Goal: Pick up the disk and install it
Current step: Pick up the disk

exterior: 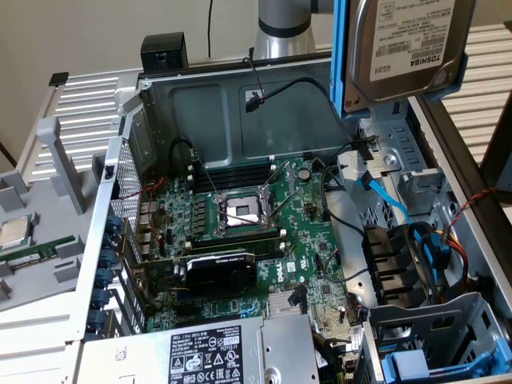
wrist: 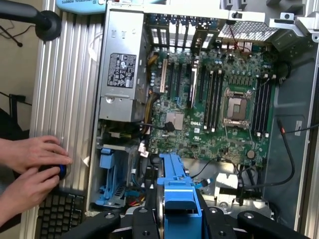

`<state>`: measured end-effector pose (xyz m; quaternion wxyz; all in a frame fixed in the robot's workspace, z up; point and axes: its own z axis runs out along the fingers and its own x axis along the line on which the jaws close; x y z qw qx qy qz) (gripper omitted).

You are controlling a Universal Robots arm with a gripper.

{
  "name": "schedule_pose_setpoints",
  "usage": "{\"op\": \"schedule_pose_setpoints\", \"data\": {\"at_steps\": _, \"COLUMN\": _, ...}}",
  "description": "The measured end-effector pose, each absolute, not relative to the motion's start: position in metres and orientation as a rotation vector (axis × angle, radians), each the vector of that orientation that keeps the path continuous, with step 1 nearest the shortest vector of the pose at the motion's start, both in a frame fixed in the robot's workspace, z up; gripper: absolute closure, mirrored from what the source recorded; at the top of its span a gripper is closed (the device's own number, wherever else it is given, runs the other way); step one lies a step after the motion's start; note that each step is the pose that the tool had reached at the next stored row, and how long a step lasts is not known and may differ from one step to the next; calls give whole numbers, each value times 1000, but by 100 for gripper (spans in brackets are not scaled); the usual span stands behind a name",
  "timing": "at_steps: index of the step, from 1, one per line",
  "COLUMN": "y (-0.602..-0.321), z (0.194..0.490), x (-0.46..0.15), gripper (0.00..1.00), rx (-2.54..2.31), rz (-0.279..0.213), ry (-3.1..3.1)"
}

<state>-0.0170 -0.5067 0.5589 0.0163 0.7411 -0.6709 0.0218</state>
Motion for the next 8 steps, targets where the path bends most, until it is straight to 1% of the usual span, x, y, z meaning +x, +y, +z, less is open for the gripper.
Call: {"op": "schedule_pose_setpoints", "data": {"at_steps": 8, "y": -515, "z": 564, "x": -11, "gripper": 63, "rx": 2312, "rz": 54, "ry": -2093}}
